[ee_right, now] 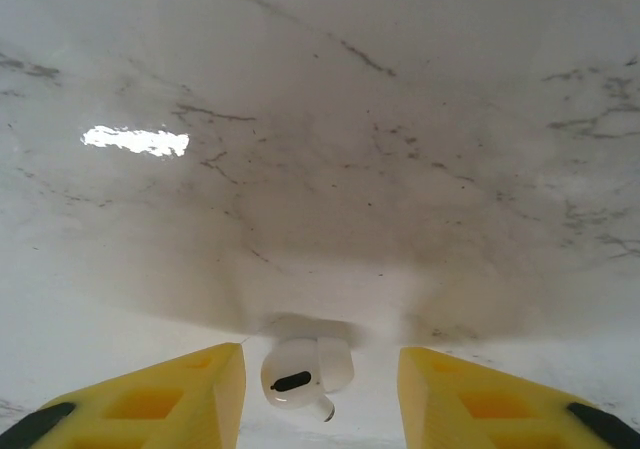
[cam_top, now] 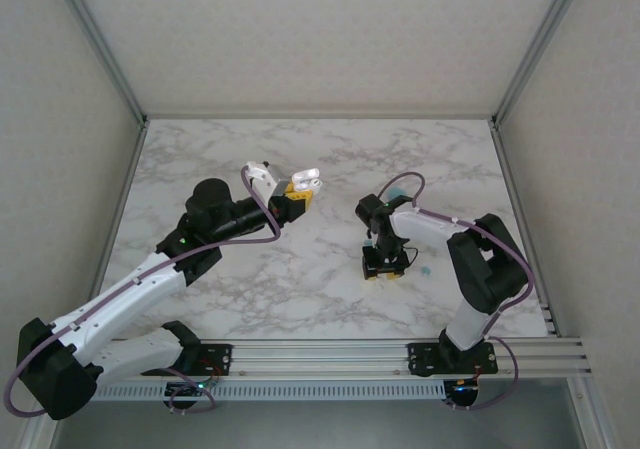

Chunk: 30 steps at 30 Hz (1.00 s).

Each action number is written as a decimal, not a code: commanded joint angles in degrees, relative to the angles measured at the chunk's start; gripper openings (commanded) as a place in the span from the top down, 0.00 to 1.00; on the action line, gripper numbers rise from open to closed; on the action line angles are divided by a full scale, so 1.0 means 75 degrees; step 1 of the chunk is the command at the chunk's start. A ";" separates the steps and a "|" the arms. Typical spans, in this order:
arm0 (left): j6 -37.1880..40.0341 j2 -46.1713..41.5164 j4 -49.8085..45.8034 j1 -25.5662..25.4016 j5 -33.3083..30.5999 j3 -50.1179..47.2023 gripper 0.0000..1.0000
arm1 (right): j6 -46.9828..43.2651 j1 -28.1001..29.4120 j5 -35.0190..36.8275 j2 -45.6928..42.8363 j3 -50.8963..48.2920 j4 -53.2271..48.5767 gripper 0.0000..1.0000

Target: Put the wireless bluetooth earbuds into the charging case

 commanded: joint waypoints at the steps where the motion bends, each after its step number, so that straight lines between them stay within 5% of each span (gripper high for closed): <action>1: -0.0073 -0.0086 0.0143 -0.0064 -0.0049 -0.0039 0.84 | -0.0163 0.0077 0.0026 0.0144 0.0065 0.0023 0.59; 18: -0.0165 0.0105 0.0144 -0.0064 0.0071 0.0090 0.84 | 0.0001 0.0251 0.0050 0.0313 -0.0013 -0.0002 0.71; 30: -0.0121 0.0207 0.0195 -0.0061 -0.0124 0.0012 0.84 | 0.0349 0.0246 0.0302 -0.1864 0.1019 -0.0516 0.73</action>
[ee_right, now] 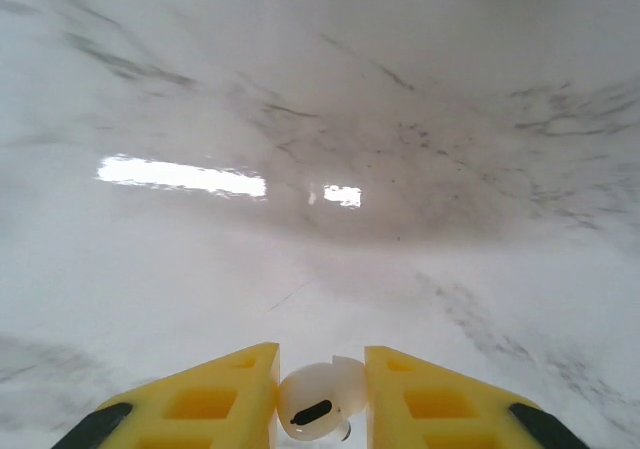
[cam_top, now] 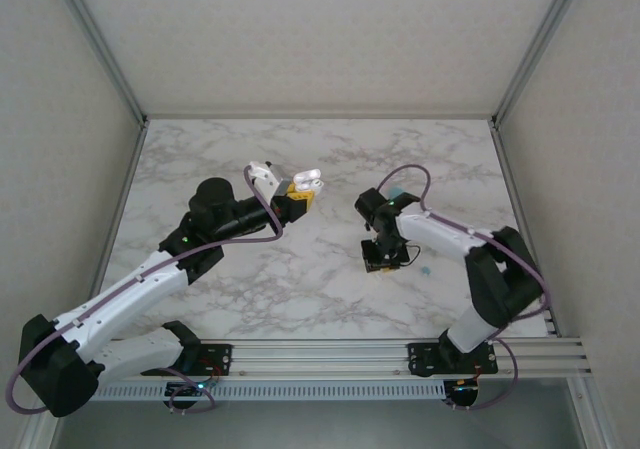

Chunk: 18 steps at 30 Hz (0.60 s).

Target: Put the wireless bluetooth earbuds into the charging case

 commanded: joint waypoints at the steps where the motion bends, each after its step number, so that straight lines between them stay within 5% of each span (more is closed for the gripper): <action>1: -0.0087 0.0062 0.0213 -0.0067 -0.0141 -0.0020 0.84 | 0.0245 0.0044 0.0093 -0.1110 0.0878 -0.0250 0.72; 9: -0.0204 0.0384 0.0903 -0.0065 -0.0359 -0.0251 0.84 | 0.1128 0.0045 -0.0342 -0.2908 0.2134 0.1839 0.71; 18: -0.0245 0.0806 0.1512 -0.0088 -0.0412 -0.0293 0.84 | 0.2304 0.0523 -0.0878 -0.2908 0.2072 0.4163 0.71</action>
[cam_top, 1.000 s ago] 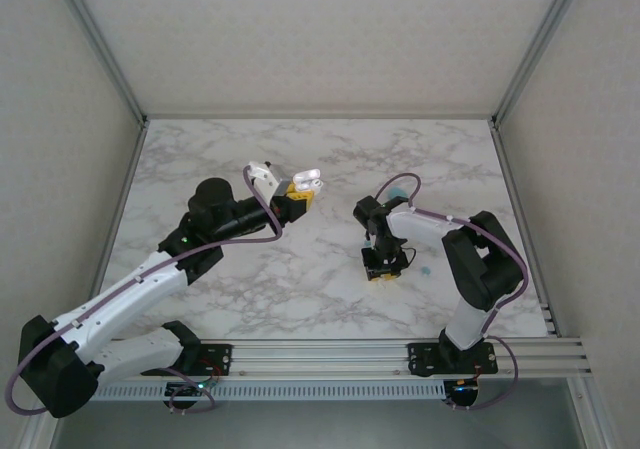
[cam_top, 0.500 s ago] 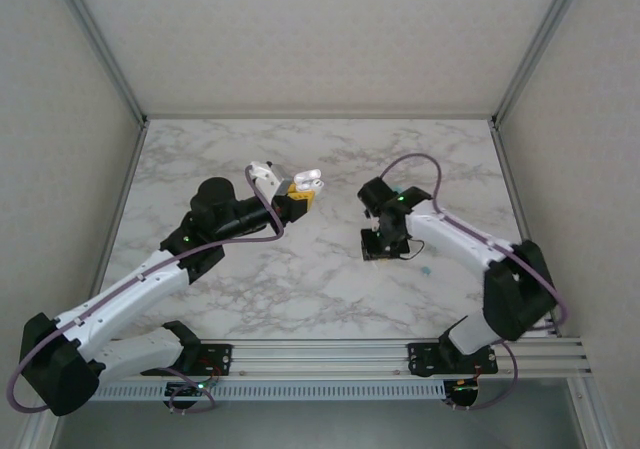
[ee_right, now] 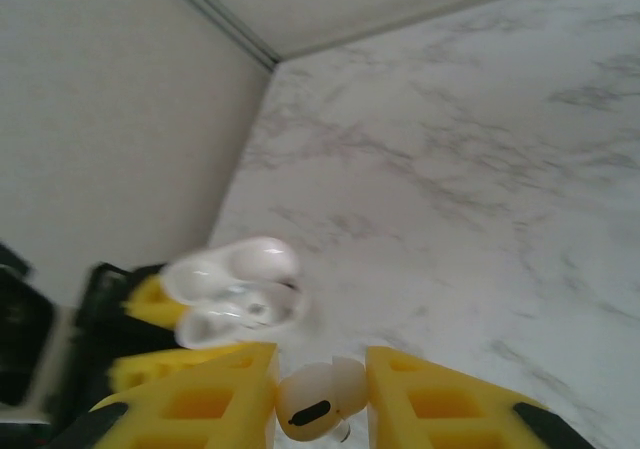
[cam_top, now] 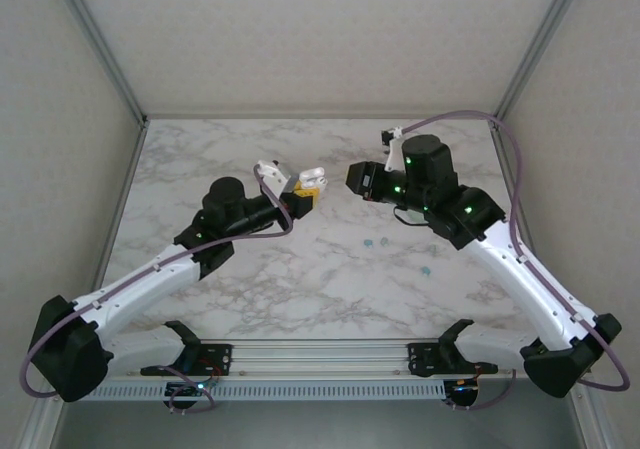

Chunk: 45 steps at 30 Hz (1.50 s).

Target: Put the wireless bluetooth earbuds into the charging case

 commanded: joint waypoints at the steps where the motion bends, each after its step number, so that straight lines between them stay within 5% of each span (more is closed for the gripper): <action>1: -0.0076 0.0079 0.0617 -0.0093 -0.0116 -0.0063 0.84 | 0.0630 0.0273 -0.0186 0.0218 -0.0079 0.1137 0.71; 20: -0.0137 0.0108 0.0735 -0.0190 -0.0220 -0.0116 0.83 | 0.0287 0.1320 0.1160 0.1014 0.0029 0.1621 0.71; 45: -0.0193 -0.0025 0.0857 -0.0202 -0.0286 -0.0086 0.83 | -0.0186 0.1468 0.0921 0.1142 0.0338 0.0930 0.62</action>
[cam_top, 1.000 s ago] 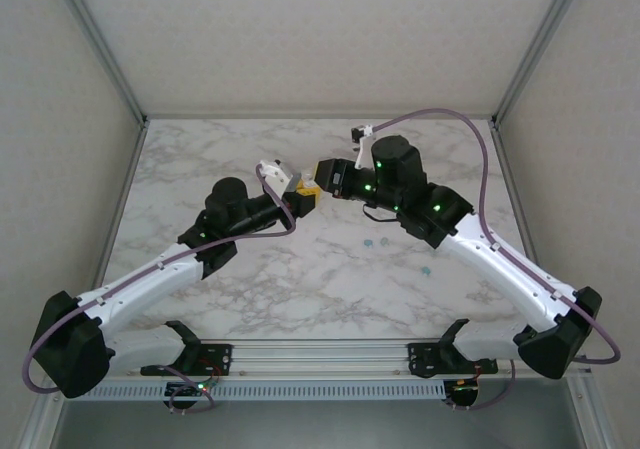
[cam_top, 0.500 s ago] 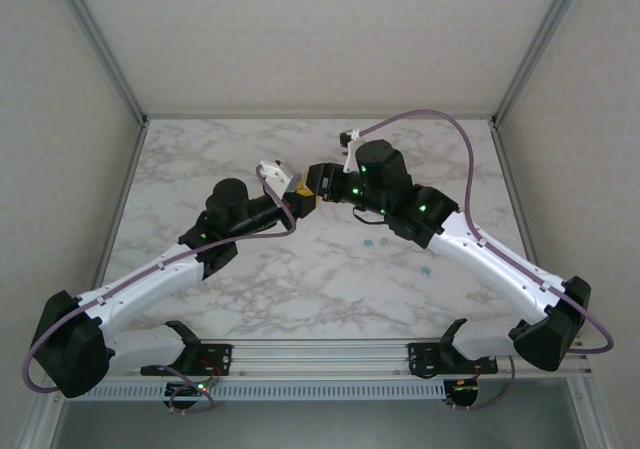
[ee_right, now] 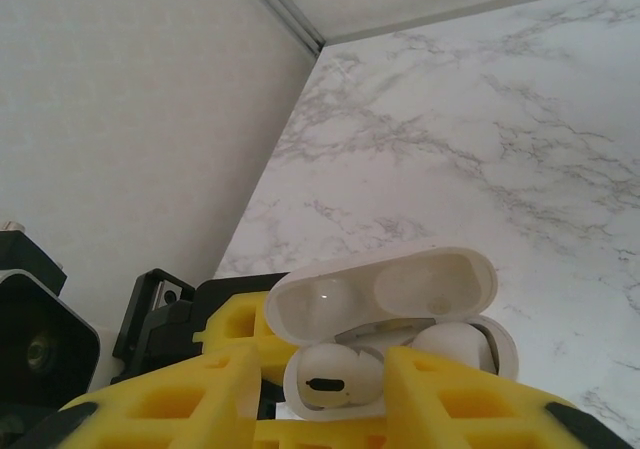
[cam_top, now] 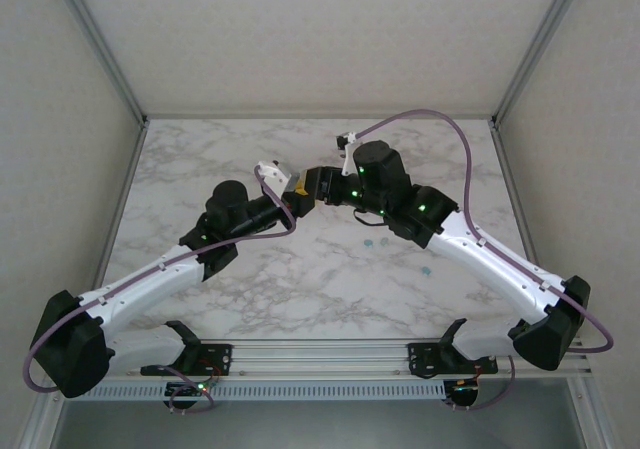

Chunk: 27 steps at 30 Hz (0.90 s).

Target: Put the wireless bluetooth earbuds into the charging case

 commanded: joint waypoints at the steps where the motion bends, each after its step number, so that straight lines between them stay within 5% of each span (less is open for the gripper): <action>1: 0.0029 -0.0165 0.0251 -0.0059 0.0210 0.0120 0.83 | -0.0195 0.0080 -0.0023 0.0008 0.0286 -0.0281 0.62; 11: 0.0411 -0.0303 -0.0138 -0.0059 0.0280 0.0115 0.84 | -0.0631 0.0086 0.0155 -0.0579 0.0685 -0.0469 0.57; 17: 0.0983 -0.0402 -0.0743 -0.0065 0.0587 0.0259 0.84 | -0.0838 -0.0130 0.1453 -0.0640 0.1102 -0.1627 0.54; 27: 0.1956 -0.0551 -0.2126 -0.0270 0.1081 0.0811 0.84 | -0.1197 -0.1118 -0.0496 0.1119 0.2956 -0.3765 0.44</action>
